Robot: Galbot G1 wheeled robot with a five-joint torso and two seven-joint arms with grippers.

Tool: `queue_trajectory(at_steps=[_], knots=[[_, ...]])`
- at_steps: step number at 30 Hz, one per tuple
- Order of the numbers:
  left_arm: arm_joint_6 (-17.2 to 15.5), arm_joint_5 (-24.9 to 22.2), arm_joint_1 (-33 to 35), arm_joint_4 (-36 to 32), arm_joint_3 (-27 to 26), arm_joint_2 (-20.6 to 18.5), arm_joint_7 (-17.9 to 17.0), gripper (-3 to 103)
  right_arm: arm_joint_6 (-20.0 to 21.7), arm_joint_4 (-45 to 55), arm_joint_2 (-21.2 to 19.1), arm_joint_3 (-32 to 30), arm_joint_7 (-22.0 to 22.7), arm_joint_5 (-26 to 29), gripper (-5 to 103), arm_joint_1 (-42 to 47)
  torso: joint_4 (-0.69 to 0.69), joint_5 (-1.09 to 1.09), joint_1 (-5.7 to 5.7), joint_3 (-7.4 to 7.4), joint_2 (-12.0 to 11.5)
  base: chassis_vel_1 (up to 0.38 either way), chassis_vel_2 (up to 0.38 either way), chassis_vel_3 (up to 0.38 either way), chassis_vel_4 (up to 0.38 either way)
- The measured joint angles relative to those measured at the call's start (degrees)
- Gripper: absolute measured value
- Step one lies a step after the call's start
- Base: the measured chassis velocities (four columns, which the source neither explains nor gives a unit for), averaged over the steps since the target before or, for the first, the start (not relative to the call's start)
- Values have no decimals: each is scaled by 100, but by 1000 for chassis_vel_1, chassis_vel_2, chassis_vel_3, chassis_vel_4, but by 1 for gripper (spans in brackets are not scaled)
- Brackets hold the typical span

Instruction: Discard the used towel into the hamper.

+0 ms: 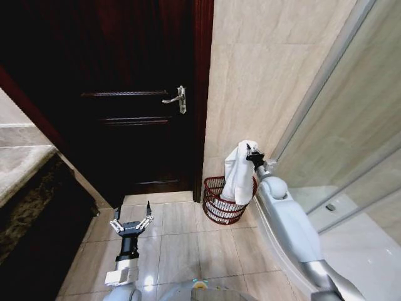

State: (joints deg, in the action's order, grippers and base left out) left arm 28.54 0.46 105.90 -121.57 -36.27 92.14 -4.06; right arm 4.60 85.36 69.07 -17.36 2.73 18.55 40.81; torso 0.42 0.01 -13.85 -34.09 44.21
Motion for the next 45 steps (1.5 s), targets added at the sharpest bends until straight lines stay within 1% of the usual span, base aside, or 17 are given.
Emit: queue_trajectory(at_steps=[8, 17, 20, 22, 24, 25, 27, 30, 31, 32, 35, 36, 39, 40, 42, 43, 45], knots=[[0, -47, -35, 47, -21, 0, 0, 100, 110, 158, 46, 25, 142, 151, 5, -306, 1, -3, 0, 1, 1, 0, 0, 0, 0], [22, -87, -80, 101, -23, 0, -1, 100, -160, -445, 159, -72, 14, -75, 5, -68, -1, 1, 0, 0, 1, 0, 0, 0, 0], [27, -98, -82, 103, -36, 0, 0, 100, -420, -809, 268, -108, -19, -298, 5, -39, 0, 0, 0, 0, 1, 0, 0, 0, 0], [29, -103, -82, 103, -39, 0, 0, 100, -450, -862, 278, -115, -19, -329, 5, -39, 0, 0, 0, 0, 1, 0, 0, 0, 0], [33, -132, -82, 98, -55, 0, 0, 100, -572, -1059, 299, -174, 13, -534, 5, -55, 1, 0, 0, 0, 1, 0, 0, 0, 0], [33, -132, -82, 98, -55, 0, 0, 100, -572, -1059, 299, -174, 13, -534, 5, -55, 1, 0, 0, 0, 1, 0, 0, 0, 0], [34, -156, -86, 96, -63, 0, 0, 100, -668, -1161, 290, -233, 59, -788, 5, -54, 0, -1, 0, 0, 1, 0, 0, 0, 0], [35, -160, -105, 105, -63, 0, -1, 100, -654, -1100, 283, -213, 63, -827, 5, 48, -1, -3, 0, 1, 1, 0, 0, 0, 0], [35, -160, -126, 126, -62, 0, -1, 100, -561, -975, 302, -173, 28, -823, 5, 176, 0, -1, -1, 0, 1, 0, 0, 0, 0], [35, -160, -126, 126, -62, 0, -1, 100, -561, -975, 302, -173, 28, -823, 5, 176, 0, -1, -1, 0, 1, 0, 0, 0, 0], [27, -134, -180, 154, -47, 0, -3, 100, -302, -664, 466, -86, -80, -681, 5, 563, 1, -1, 0, 1, 1, 0, 0, 0, 0], [27, -134, -180, 154, -47, 0, -3, 100, -302, -664, 466, -86, -80, -681, 5, 563, 1, -1, 0, 1, 1, 0, 0, 0, 0], [9, -119, -182, 136, -37, 0, -5, 100, 158, -362, 626, -8, -53, 14, 5, 855, 1, 0, 0, 1, 1, 0, 0, 0, 0], [9, -119, -182, 136, -37, 0, -5, 100, 158, -362, 626, -8, -53, 14, 5, 855, 1, 0, 0, 1, 1, 0, 0, 0, 0], [5, -116, -183, 134, -35, 0, -6, 100, 460, -205, 643, -3, 72, 571, 5, 925, 1, -2, 0, 1, 1, 0, 0, 0, 0], [4, -115, -185, 134, -32, 0, -6, 100, 548, -180, 626, -22, 123, 753, 5, 938, 1, -1, 0, 1, 1, 0, 0, 0, 0], [4, -112, -186, 134, -26, 0, -6, 100, 627, -179, 588, -59, 153, 839, 5, 948, 2, 0, 0, 1, 1, 0, 0, 0, 0]])
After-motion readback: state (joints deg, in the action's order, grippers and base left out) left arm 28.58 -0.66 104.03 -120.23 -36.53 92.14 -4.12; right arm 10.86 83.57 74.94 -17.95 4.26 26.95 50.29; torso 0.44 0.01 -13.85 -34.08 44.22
